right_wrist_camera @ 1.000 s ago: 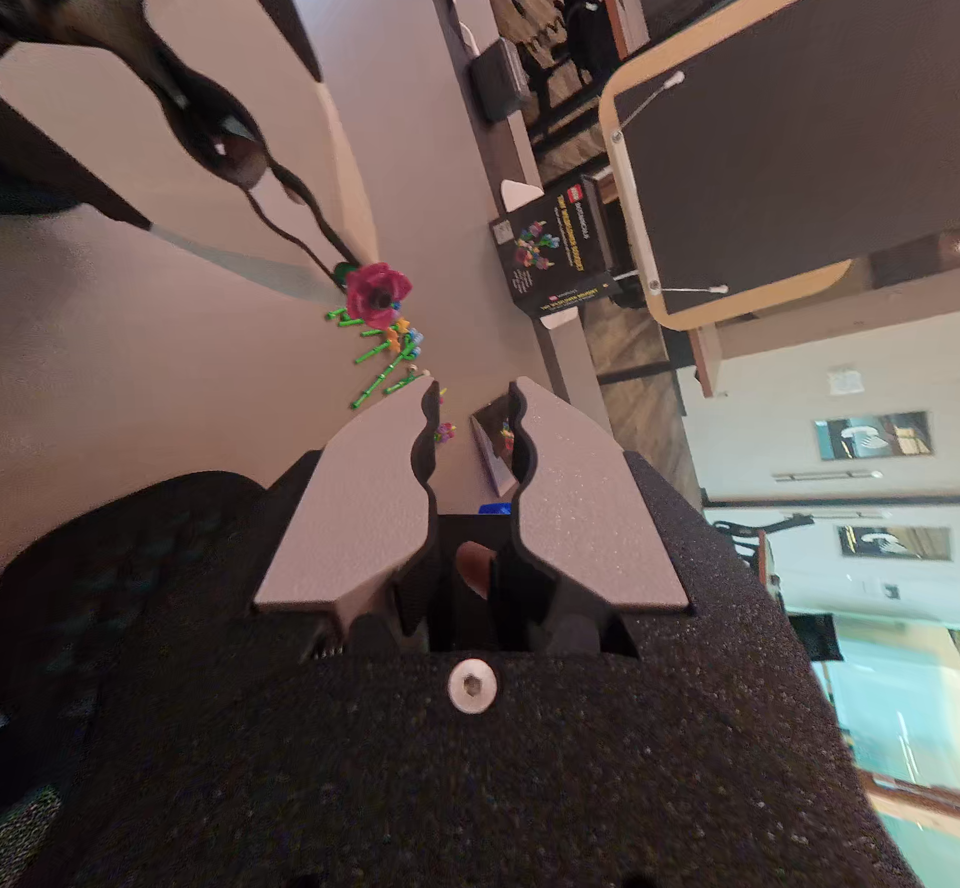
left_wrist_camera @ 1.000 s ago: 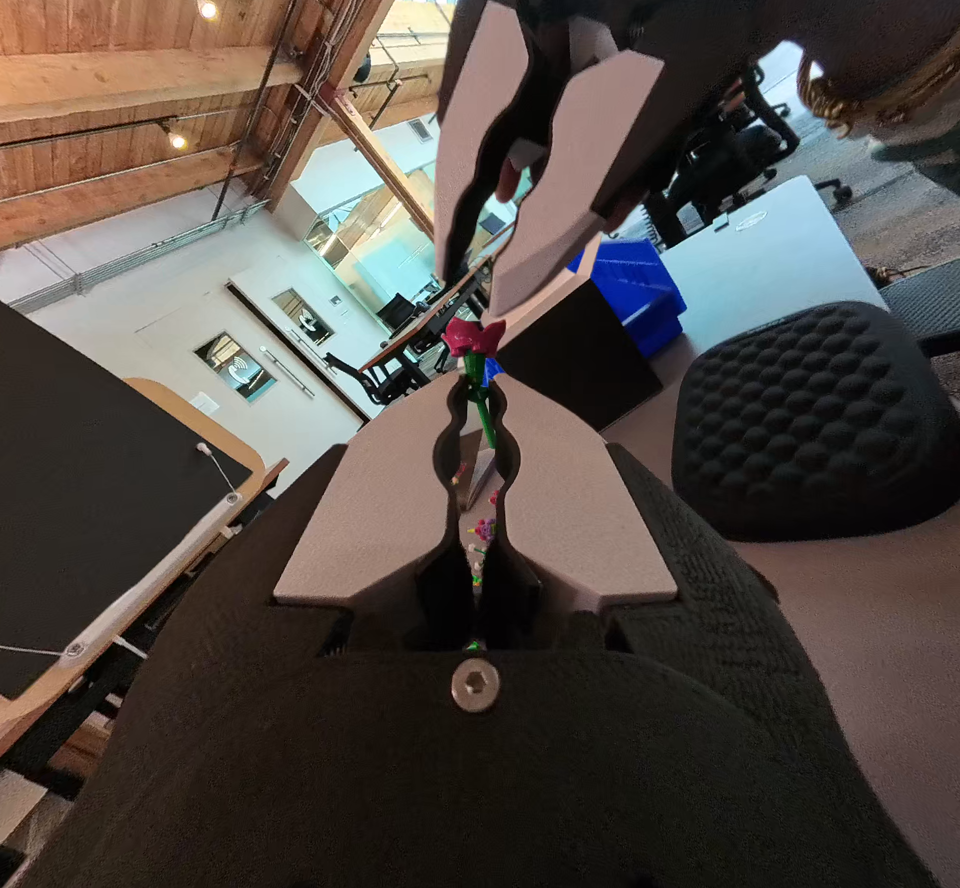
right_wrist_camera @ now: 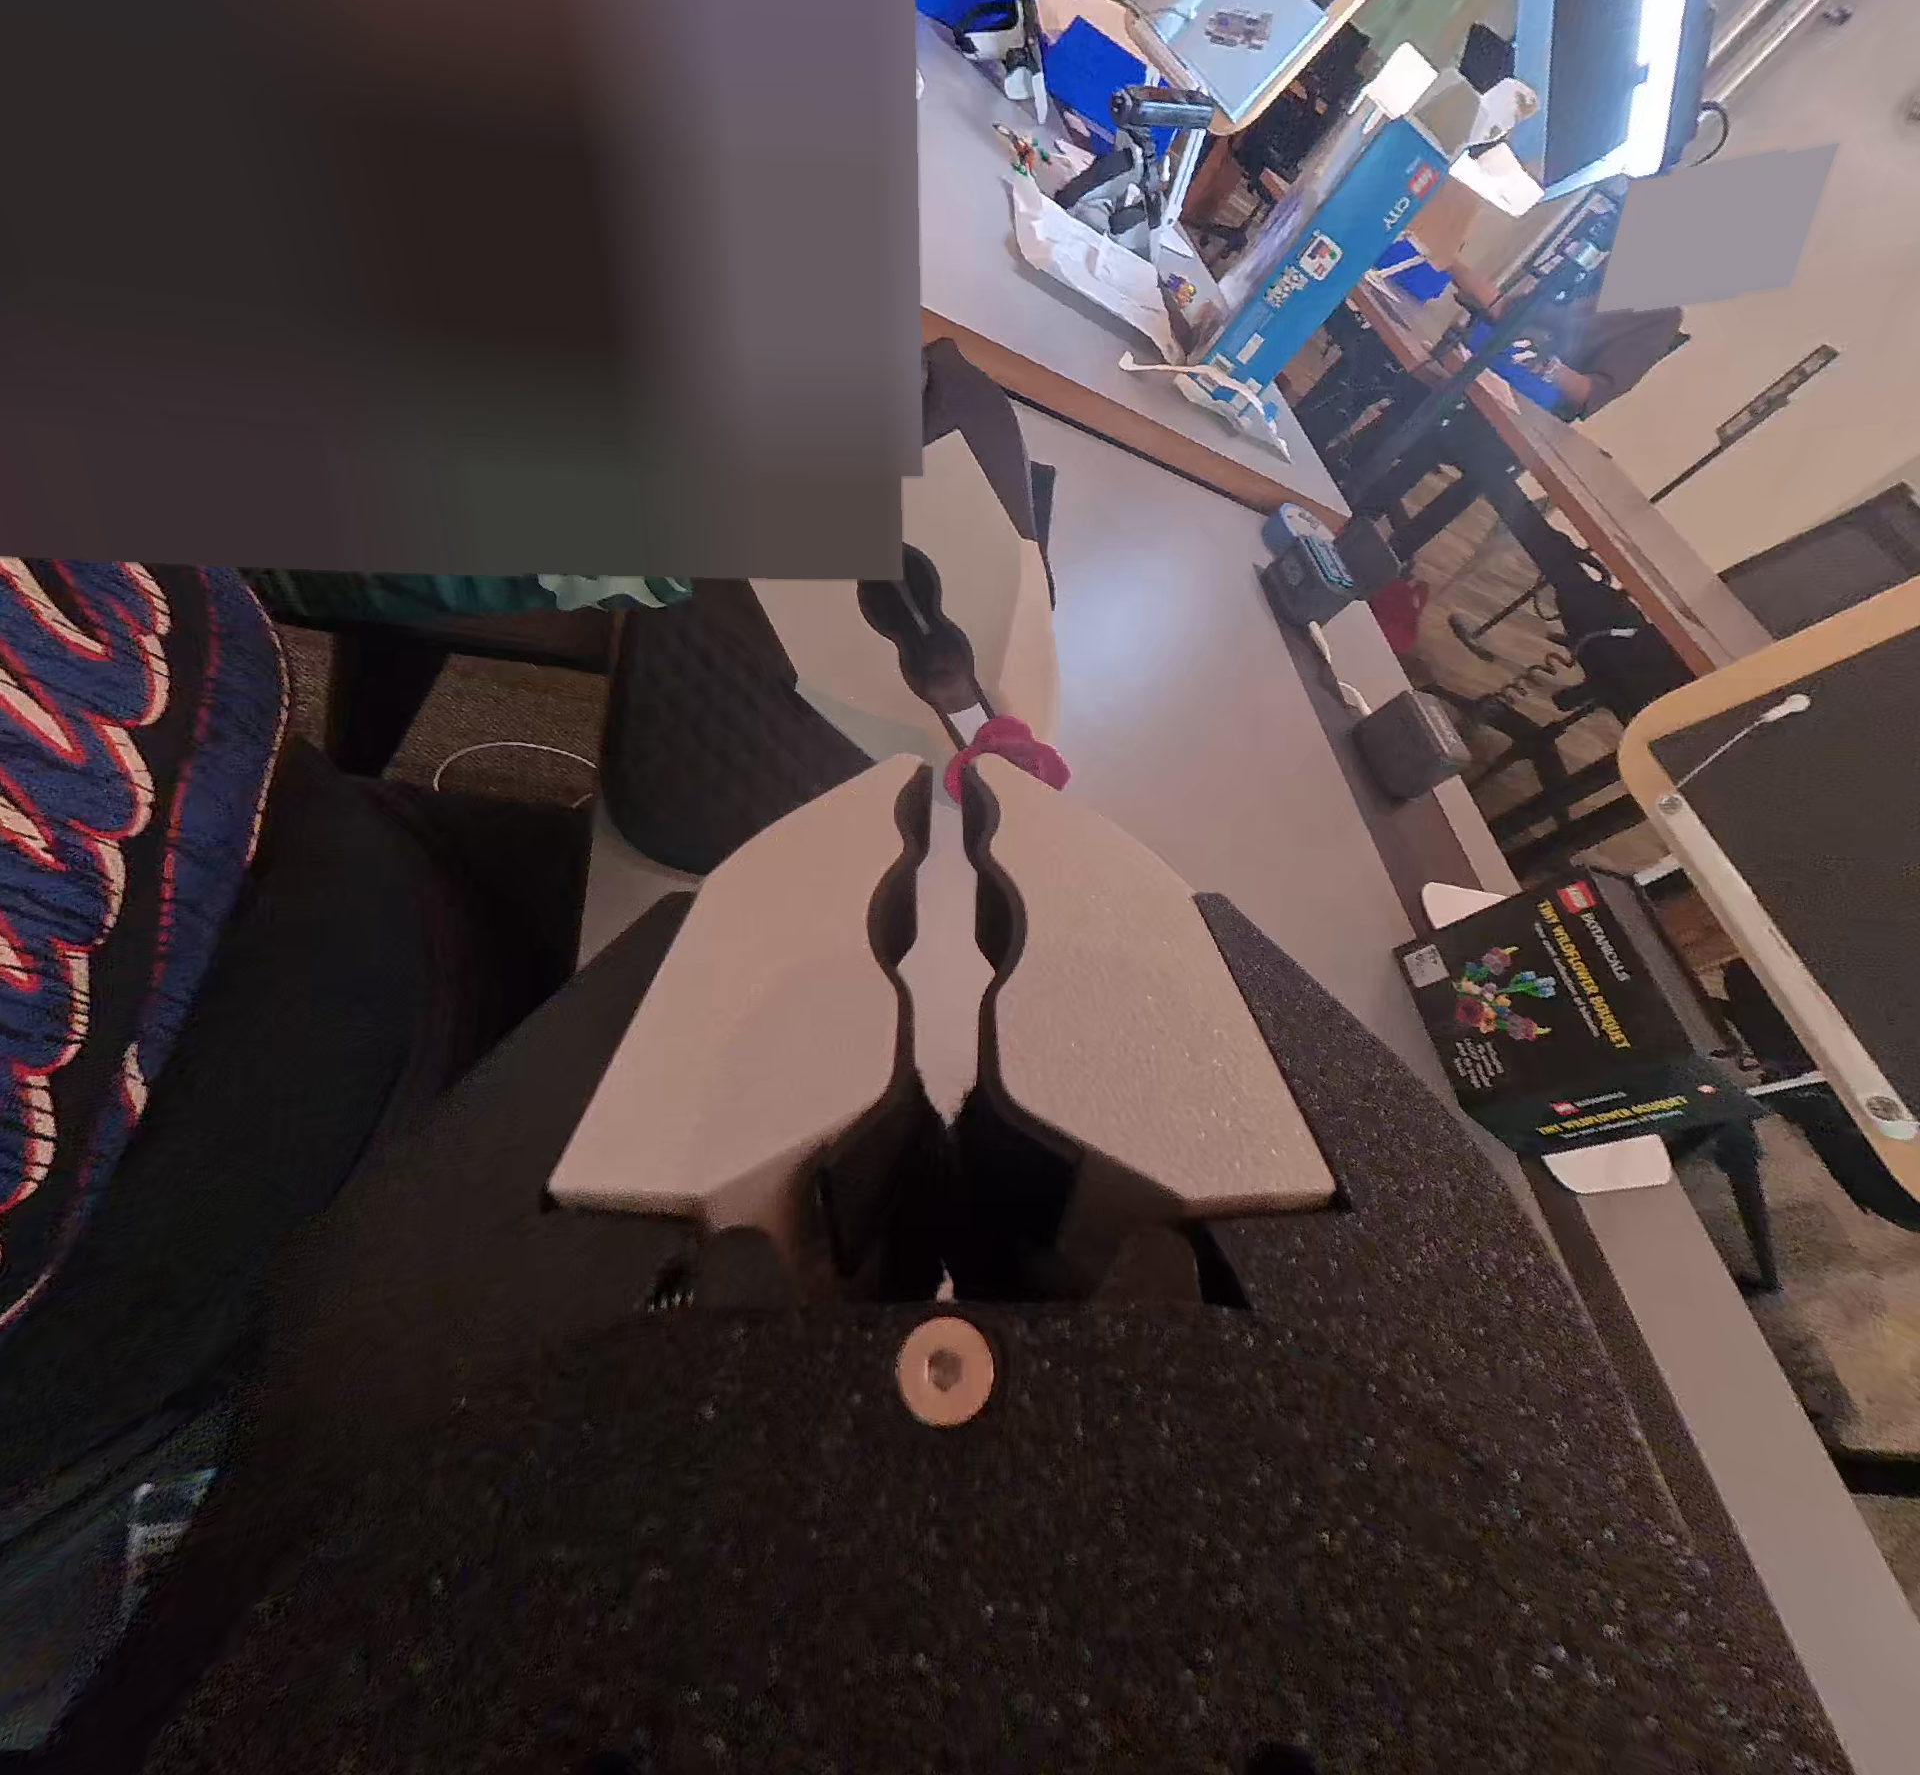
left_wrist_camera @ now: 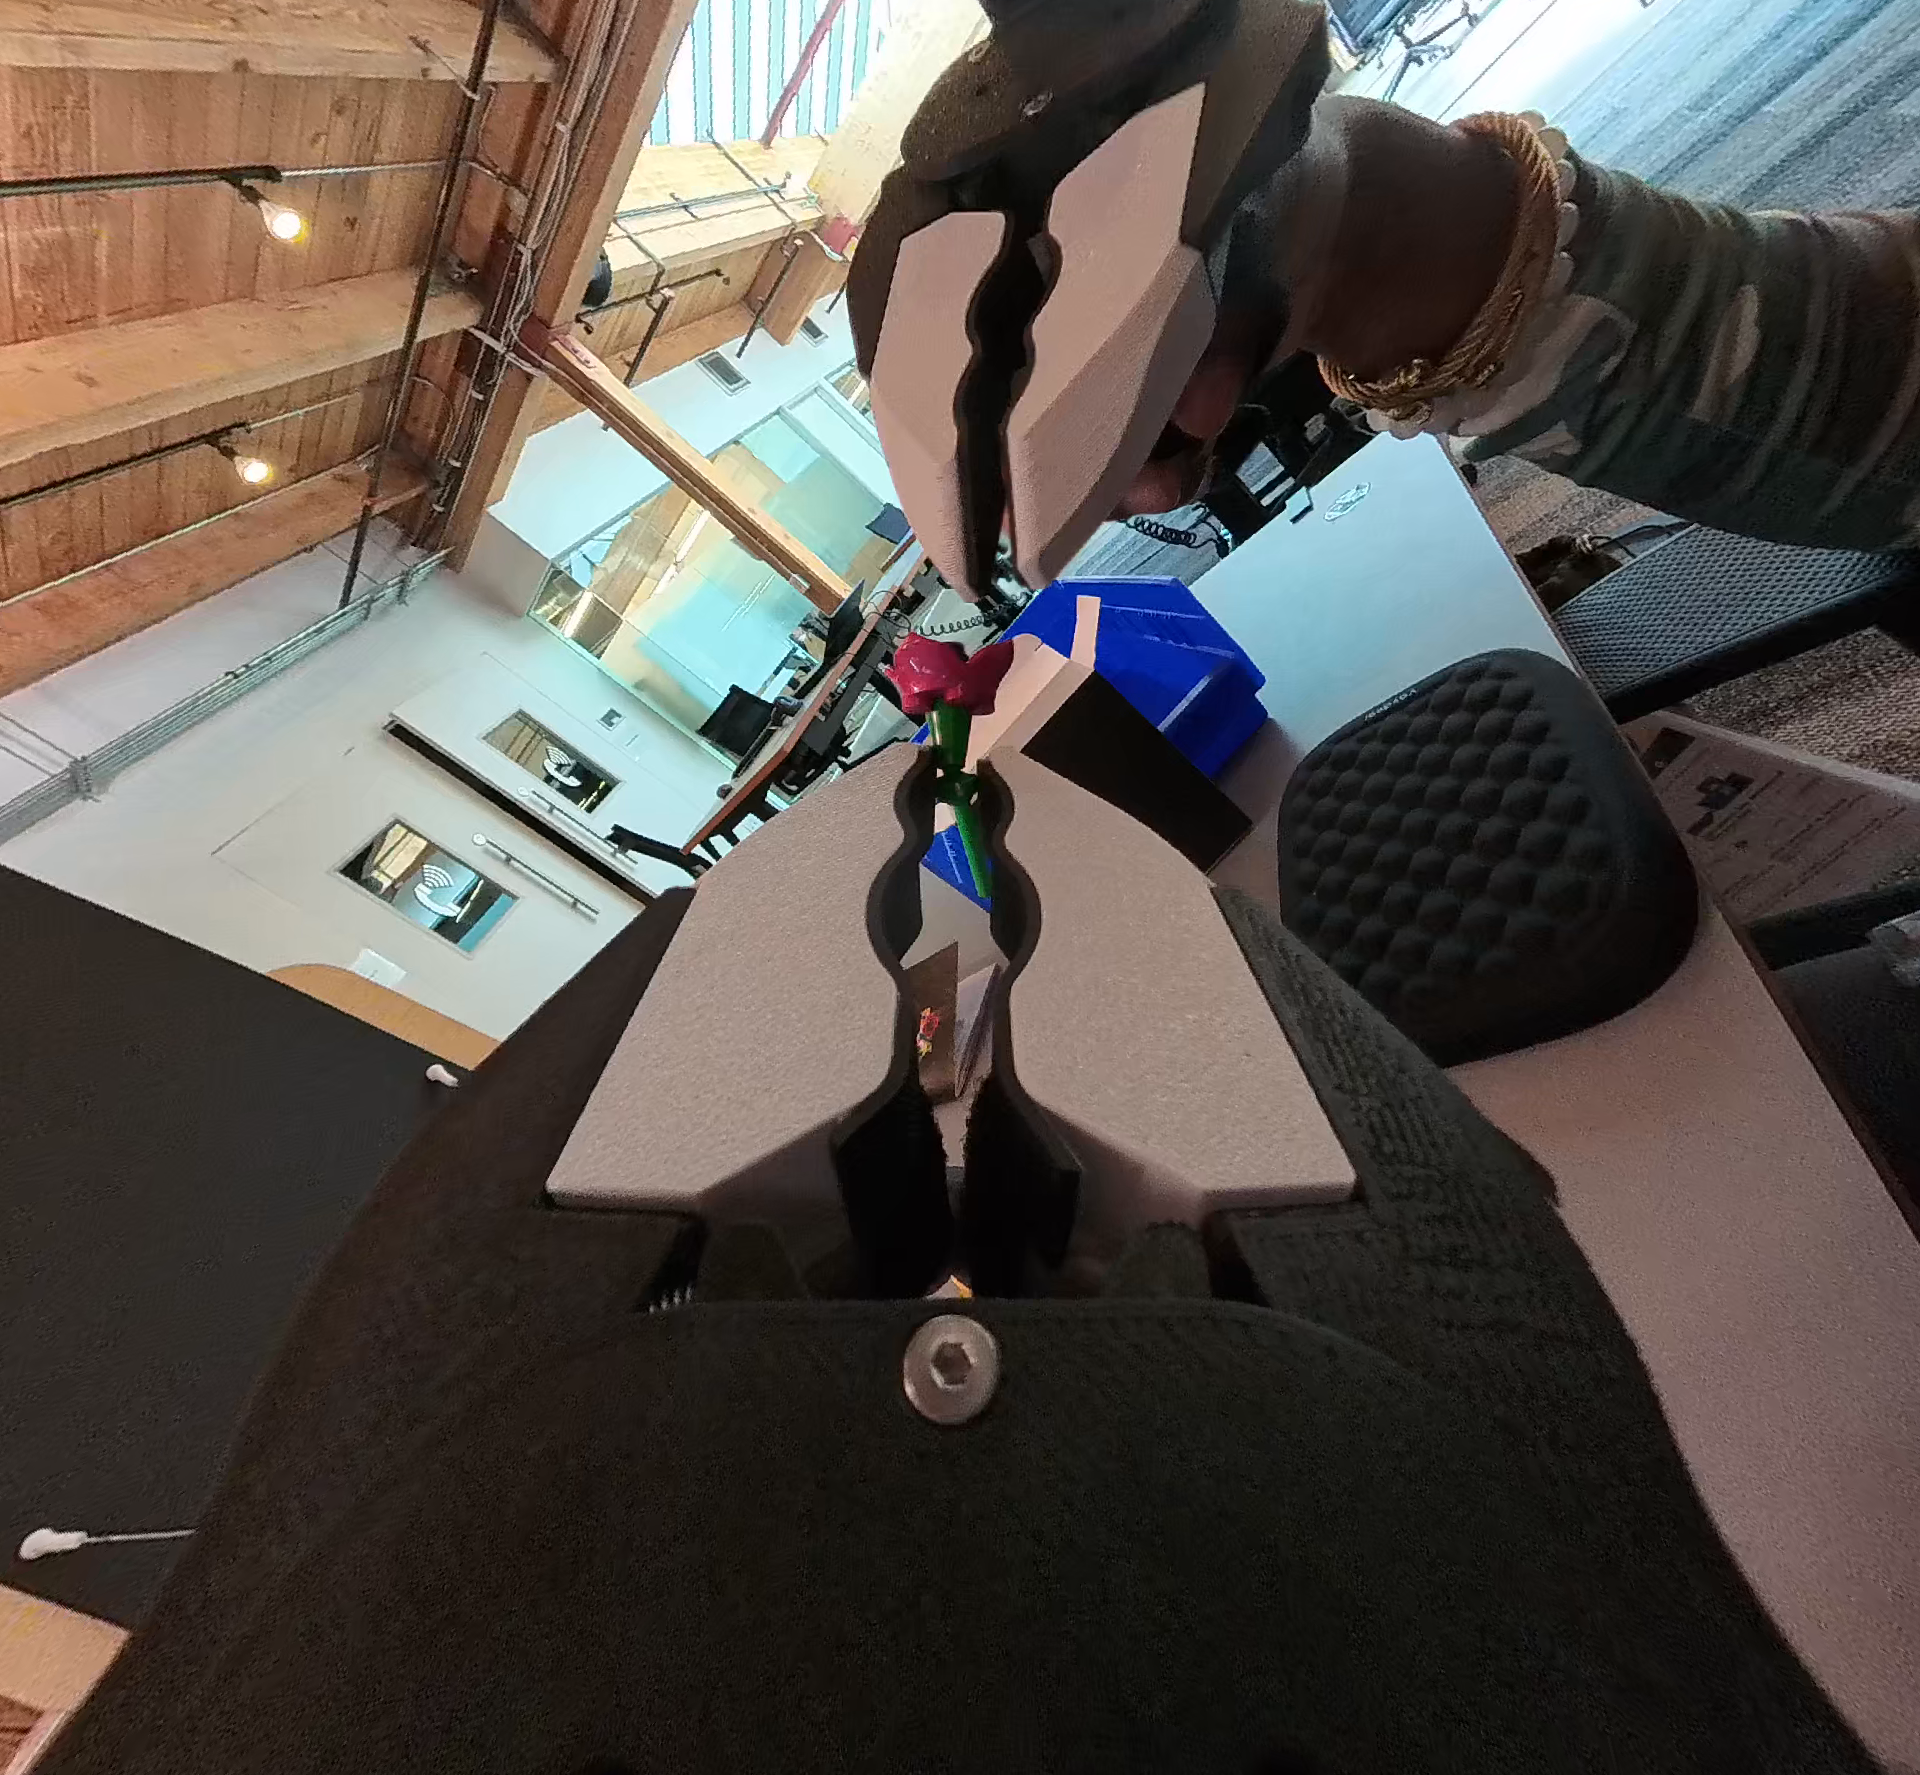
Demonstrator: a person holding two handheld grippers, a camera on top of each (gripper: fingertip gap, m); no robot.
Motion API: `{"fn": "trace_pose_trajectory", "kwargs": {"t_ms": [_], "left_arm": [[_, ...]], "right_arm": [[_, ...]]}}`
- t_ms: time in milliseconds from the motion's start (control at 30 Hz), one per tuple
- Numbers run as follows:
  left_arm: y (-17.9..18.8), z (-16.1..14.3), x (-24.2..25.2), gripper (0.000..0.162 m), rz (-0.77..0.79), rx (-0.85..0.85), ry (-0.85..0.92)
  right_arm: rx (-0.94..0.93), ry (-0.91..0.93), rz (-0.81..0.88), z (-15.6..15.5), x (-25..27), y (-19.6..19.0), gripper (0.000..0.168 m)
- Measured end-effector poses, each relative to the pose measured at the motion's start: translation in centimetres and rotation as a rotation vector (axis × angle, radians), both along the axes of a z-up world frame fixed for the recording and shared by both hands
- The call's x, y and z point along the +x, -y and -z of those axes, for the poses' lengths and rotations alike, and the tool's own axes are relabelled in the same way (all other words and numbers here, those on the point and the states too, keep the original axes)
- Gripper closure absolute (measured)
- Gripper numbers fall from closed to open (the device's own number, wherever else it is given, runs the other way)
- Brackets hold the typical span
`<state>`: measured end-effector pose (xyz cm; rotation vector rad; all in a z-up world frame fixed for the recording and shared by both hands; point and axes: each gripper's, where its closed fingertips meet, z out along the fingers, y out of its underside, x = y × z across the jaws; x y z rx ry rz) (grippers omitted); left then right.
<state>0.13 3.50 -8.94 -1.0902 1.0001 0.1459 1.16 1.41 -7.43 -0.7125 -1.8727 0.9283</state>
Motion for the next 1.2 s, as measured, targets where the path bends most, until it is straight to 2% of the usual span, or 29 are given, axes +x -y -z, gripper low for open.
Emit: {"fn": "trace_pose_trajectory", "kwargs": {"t_ms": [200, 333, 533, 1200], "left_arm": [[0.05, -0.09, 0.08, 0.155, 0.002, -0.002, 0.007], [-0.11, 0.03, -0.22, 0.155, -0.018, -0.008, -0.002], [-0.20, -0.05, -0.30, 0.155, -0.016, -0.017, 0.021], [-0.27, -0.14, -0.17, 0.155, -0.029, -0.021, 0.020]], "right_arm": [[-0.008, 0.018, 0.018, 0.32, -0.32, -0.04, 0.148], [0.000, 0.027, 0.018, 0.66, -0.62, 0.06, 0.145], [-0.002, -0.008, 0.024, -0.03, -0.37, -0.14, 0.145], [0.009, 0.013, 0.017, 0.53, -0.61, -0.05, 0.144]]}}
